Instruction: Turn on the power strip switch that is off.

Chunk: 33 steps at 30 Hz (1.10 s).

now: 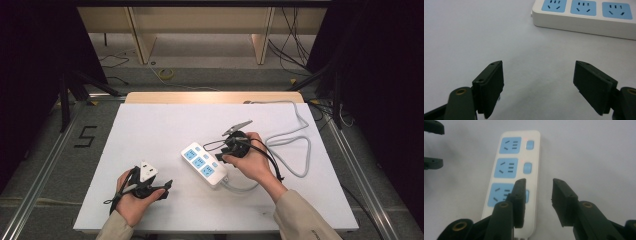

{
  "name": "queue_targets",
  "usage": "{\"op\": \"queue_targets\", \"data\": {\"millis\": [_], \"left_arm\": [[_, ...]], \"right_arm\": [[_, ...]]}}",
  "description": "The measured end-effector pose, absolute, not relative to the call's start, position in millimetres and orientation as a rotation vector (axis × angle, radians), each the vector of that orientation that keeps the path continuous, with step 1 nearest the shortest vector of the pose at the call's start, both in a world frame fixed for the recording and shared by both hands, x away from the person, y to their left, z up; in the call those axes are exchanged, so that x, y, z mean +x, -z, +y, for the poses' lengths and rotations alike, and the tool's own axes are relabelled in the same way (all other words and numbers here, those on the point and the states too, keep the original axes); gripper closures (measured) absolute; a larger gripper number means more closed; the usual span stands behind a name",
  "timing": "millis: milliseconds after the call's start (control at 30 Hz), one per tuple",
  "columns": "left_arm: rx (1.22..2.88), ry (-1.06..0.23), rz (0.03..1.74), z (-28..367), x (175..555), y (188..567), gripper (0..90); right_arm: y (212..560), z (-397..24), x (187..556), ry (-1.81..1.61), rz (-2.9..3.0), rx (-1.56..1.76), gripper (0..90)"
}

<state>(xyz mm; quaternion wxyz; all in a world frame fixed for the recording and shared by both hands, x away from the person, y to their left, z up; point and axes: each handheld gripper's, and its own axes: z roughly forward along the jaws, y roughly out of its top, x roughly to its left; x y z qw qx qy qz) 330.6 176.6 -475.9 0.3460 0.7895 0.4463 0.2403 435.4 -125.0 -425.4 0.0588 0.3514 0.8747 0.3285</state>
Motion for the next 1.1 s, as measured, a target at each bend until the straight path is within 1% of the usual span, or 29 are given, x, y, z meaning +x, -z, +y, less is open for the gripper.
{"op": "queue_targets", "data": {"millis": [367,700,867,1100], "left_arm": [[2.049,-0.623,1.164,178,331,476,24.1],[2.049,-0.625,1.167,178,331,476,24.1],[2.05,-0.624,1.168,178,331,476,24.1],[2.048,-0.622,1.17,179,331,476,23.7]], "right_arm": [[428,-166,407,-1.092,2.595,1.073,59.1],[439,-219,377,-1.151,2.523,1.09,55.9],[444,-234,365,-1.185,2.488,1.101,55.2],[450,-239,358,-1.208,2.473,1.099,53.7]]}}
